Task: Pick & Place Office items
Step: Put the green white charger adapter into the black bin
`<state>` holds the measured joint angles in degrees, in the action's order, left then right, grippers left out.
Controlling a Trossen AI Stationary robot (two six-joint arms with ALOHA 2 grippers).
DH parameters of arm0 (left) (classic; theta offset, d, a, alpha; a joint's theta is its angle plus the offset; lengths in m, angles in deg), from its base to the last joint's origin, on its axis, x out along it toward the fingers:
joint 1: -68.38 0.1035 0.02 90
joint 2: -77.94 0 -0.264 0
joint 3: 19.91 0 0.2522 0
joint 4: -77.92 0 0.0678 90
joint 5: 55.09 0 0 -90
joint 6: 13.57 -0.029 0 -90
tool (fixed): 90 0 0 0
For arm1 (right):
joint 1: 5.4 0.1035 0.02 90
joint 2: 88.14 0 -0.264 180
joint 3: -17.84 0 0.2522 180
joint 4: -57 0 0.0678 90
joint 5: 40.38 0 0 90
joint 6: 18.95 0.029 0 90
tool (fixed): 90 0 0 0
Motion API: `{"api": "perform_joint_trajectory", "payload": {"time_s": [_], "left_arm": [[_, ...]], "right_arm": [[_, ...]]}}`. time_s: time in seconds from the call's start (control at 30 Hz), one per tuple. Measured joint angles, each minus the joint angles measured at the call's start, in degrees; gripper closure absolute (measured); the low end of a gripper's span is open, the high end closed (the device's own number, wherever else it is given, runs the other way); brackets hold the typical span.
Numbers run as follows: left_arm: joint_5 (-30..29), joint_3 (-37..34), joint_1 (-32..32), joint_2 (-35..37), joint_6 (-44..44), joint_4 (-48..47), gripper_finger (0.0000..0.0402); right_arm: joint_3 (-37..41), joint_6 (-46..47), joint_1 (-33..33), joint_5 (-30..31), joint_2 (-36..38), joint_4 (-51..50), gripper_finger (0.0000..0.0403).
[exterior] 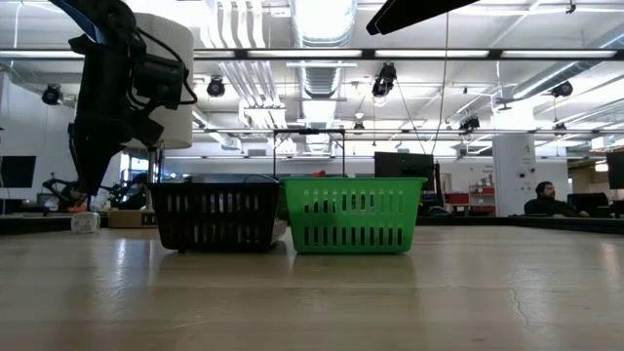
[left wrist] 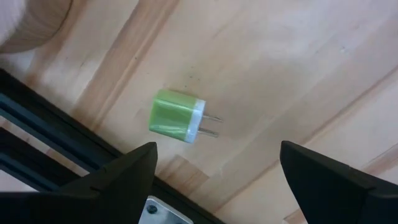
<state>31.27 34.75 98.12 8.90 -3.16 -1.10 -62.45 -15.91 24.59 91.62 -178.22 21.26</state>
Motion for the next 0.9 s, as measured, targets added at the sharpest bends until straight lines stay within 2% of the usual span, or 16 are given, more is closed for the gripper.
{"api": "perform_joint_trajectory", "payload": {"time_s": [0.37, 0.9], "left_arm": [[-0.2, -0.3, 3.4, -0.8, -1.4, 1.8, 0.0058], [-0.1, -0.9, 3.5, -11.6, -1.5, 1.9, 0.0058]], "right_arm": [[0.0, 0.0, 0.0, 0.0, 0.0, 0.0, 0.0044], [0.0, 0.0, 0.0, 0.0, 0.0, 0.0, 0.0044]]}}
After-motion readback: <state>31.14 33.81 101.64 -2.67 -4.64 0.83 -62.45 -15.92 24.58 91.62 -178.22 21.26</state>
